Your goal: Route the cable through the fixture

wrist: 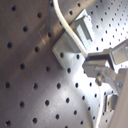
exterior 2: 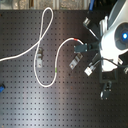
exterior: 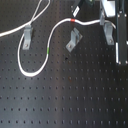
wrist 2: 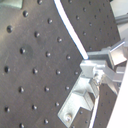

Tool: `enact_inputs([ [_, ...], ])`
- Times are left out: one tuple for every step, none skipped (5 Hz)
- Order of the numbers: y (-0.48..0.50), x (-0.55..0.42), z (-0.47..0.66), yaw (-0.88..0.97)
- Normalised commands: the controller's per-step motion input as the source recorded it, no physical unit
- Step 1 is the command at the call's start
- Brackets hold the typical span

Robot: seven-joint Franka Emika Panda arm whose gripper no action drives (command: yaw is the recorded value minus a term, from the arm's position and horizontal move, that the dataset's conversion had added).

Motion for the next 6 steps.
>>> enact_inputs([
  [0.052, -0.023, 0.05, 0.00],
  [-0.001, 0.064, -0.09, 0.29],
  [0.010, 0.148, -0.27, 0.22],
  [0.000, 0.002, -0.02, 0.00],
  [-0.089, 0.057, -0.47, -0.04],
  [-0.064, 0.000, -0.35, -0.08],
])
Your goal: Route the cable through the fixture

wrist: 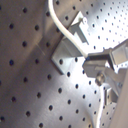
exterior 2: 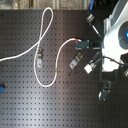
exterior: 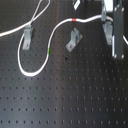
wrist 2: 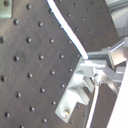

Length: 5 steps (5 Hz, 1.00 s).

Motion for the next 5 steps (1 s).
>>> enact_inputs([
  [0.000, -0.001, 0.06, -0.05],
  [0.458, -0.216, 0.17, -0.09],
  [0.388, -0.173, 0.12, -0.08],
  [0.069, -0.001, 0.09, 0.00],
  [-0.002, -0.089, 0.64, -0.12],
])
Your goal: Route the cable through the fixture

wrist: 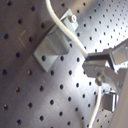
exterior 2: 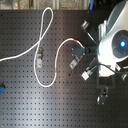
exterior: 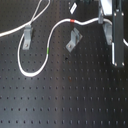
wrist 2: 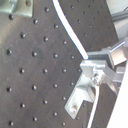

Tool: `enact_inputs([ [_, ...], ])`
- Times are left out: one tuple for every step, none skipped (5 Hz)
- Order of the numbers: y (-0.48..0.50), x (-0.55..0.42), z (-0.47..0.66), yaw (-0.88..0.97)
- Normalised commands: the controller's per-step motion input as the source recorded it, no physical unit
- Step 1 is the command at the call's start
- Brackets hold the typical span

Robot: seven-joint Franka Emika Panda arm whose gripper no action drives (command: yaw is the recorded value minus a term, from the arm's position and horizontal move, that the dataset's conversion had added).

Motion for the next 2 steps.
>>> enact_inputs([
  [0.000, 0.000, 0.00, -0.01],
  [0.000, 0.000, -0.03, 0.00],
])
